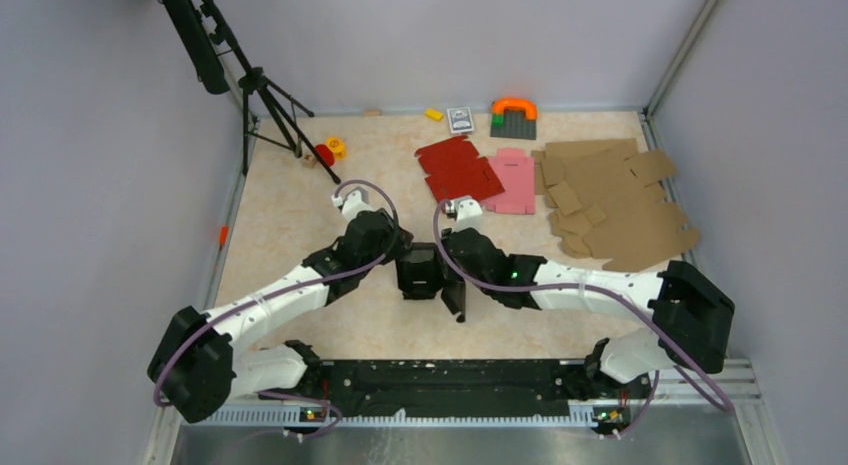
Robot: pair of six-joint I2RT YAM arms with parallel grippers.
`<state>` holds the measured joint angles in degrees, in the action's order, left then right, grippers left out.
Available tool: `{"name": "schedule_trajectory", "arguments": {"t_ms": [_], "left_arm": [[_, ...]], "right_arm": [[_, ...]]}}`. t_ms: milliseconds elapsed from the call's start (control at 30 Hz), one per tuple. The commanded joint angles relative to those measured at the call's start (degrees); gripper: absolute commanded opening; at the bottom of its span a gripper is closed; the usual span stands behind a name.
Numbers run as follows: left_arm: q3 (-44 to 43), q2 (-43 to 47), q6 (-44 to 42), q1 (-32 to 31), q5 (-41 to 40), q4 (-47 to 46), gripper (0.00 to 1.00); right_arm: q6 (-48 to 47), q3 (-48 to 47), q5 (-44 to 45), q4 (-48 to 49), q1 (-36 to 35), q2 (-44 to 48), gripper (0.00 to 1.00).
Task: Fold the paper box
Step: Fold the paper box at the center of the board.
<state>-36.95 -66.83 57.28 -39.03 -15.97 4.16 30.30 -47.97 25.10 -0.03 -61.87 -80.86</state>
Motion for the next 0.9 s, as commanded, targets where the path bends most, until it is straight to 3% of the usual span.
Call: {"name": "schedule_trajectory", "arguments": {"t_ms": [0,300,700,867], "left_arm": [[0.8,1.6,-1.2,-0.6,-1.7,1.2,0.41],[0.8,4.2,-3.9,-1.1,3.7,0.0,0.39],[-6.5,0.4,-4.9,-1.1,5.3,2.6,0.55],[-9.4,-3.1,-3.1,-1.0,3.8,2.2,0.54]], "right_arm": [[1.0,0.0,-0.6,2.0,-0.7,2.7,0.08],[0.6,-3.4,5.8,-1.6,-0.7,0.7,0.0],[-2.8,-5.8,12.9,1.2,-0.7,0.1,0.0],[-1.4,-3.6,17.6,3.3,-0.7,-0.3,0.0]]}}
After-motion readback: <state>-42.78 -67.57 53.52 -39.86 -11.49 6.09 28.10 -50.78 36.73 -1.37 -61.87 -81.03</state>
